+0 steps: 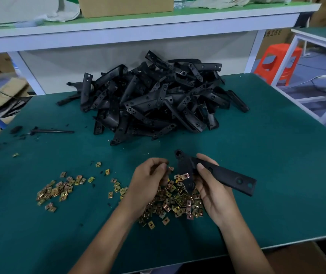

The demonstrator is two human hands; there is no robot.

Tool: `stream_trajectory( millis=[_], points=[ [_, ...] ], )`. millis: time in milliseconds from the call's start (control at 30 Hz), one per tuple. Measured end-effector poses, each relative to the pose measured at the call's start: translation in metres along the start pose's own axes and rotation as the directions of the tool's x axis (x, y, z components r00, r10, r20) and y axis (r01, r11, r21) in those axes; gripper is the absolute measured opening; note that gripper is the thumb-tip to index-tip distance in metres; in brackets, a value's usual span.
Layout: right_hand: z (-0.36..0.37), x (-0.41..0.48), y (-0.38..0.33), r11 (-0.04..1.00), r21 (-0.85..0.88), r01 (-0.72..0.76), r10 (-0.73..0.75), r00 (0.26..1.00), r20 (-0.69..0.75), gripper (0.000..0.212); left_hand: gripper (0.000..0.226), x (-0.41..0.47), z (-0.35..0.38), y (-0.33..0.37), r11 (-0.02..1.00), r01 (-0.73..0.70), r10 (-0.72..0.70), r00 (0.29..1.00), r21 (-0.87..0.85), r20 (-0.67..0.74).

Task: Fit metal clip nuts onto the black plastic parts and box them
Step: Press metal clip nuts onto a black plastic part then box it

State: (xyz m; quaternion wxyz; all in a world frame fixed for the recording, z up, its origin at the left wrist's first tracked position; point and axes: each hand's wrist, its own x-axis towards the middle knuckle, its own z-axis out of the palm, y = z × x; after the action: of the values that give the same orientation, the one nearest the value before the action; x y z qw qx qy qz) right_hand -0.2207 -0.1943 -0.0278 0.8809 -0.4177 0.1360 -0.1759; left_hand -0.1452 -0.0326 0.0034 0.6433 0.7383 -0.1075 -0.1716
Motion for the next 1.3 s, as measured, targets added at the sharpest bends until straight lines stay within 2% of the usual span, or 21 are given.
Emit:
stream_trajectory(
  millis=[100, 233, 333, 467, 600, 833, 900, 1067, 1300],
  points=[
    [0.000, 0.000, -0.001, 1.000, 0.015, 0.002, -0.003, 1.000, 0.029, 0.031, 0.012, -0.003, 0.009, 0.004, 0.954, 0.111, -0.098, 0.993, -0.279, 0.059],
    [0.000, -0.001, 0.000, 1.000, 0.016, -0.007, 0.006, 0.998, 0.055, 0.031, 0.011, -0.002, 0.018, 0.013, 0.829, 0.215, -0.209, 0.975, -0.516, 0.070],
    [-0.001, -0.001, 0.000, 0.999, 0.028, -0.018, 0.015, 0.996, 0.083, 0.033, 0.014, -0.003, 0.023, 0.018, 0.769, 0.260, -0.253, 0.963, -0.584, 0.095],
    [0.000, -0.002, -0.001, 1.000, 0.029, -0.012, 0.010, 0.996, 0.091, 0.036, 0.016, -0.005, 0.024, 0.021, 0.748, 0.271, -0.262, 0.959, -0.606, 0.106],
    [0.001, -0.002, 0.000, 1.000, 0.029, 0.004, -0.006, 0.996, 0.085, 0.035, 0.008, -0.007, 0.023, 0.018, 0.703, 0.284, -0.280, 0.953, -0.652, 0.114],
    [0.001, -0.001, 0.001, 0.999, 0.032, 0.001, -0.004, 0.994, 0.109, 0.037, 0.014, -0.009, 0.019, 0.015, 0.750, 0.288, -0.251, 0.957, -0.596, 0.147],
    [0.001, -0.002, 0.001, 1.000, 0.029, 0.008, -0.012, 0.994, 0.111, 0.038, 0.022, -0.010, 0.018, 0.016, 0.775, 0.298, -0.253, 0.954, -0.557, 0.159],
    [-0.003, -0.002, 0.001, 1.000, -0.017, 0.008, -0.006, 0.993, 0.121, 0.035, 0.014, -0.009, 0.007, 0.020, 0.857, 0.301, -0.251, 0.953, -0.419, 0.170],
    [-0.003, -0.002, 0.002, 0.999, -0.043, -0.024, 0.029, 0.993, 0.113, 0.032, 0.018, -0.009, -0.007, 0.022, 0.960, 0.221, -0.192, 0.966, -0.174, 0.173]
  ],
)
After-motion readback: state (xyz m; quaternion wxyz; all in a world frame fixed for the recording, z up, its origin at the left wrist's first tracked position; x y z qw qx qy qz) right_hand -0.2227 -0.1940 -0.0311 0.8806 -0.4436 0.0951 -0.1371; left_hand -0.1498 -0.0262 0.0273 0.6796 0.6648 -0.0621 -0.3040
